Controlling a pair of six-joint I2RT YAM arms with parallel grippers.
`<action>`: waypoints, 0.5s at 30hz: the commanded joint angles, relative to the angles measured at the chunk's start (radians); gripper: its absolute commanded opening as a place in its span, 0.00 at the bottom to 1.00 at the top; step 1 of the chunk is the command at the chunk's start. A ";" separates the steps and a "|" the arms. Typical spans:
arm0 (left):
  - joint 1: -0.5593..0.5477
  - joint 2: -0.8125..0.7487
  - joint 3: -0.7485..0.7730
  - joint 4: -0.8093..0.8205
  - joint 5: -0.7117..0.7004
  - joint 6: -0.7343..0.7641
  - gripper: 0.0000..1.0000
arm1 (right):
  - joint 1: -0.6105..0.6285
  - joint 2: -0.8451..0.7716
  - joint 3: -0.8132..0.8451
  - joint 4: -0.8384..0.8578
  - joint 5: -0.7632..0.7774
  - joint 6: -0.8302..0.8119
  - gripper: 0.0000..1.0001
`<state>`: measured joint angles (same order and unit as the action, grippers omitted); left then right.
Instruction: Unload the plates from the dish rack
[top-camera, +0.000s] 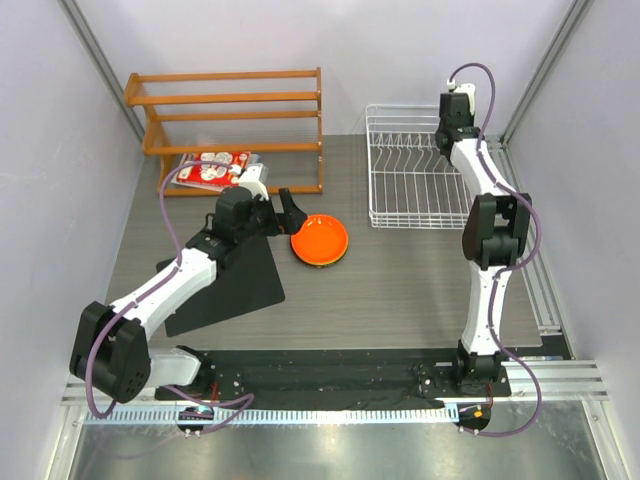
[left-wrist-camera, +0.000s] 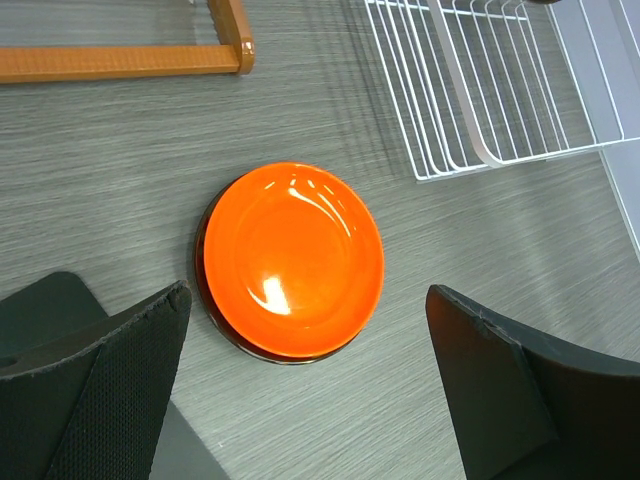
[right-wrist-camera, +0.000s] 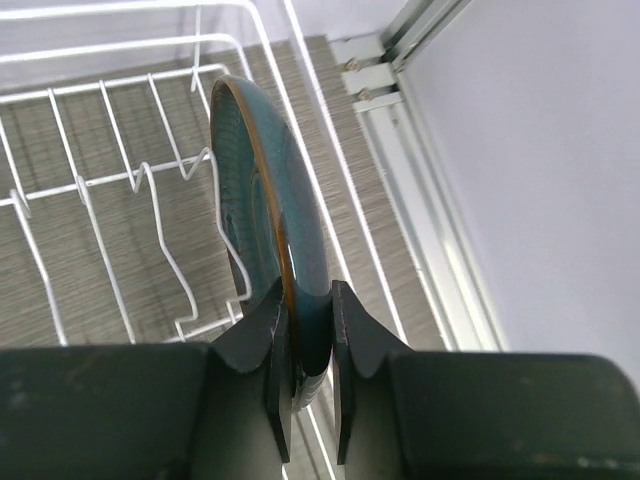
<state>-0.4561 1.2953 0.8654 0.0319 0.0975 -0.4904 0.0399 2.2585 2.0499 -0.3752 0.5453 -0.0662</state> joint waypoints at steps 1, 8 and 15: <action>-0.001 -0.017 0.030 0.006 -0.001 0.000 0.99 | 0.018 -0.163 -0.013 0.121 0.082 -0.027 0.01; -0.001 -0.031 0.020 0.013 0.002 -0.014 1.00 | 0.034 -0.264 -0.095 0.119 0.090 -0.006 0.01; -0.003 -0.033 0.011 0.034 0.021 -0.036 1.00 | 0.083 -0.456 -0.249 0.073 -0.024 0.106 0.01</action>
<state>-0.4561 1.2938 0.8654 0.0322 0.0986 -0.5034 0.0826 1.9888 1.8557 -0.3431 0.5777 -0.0372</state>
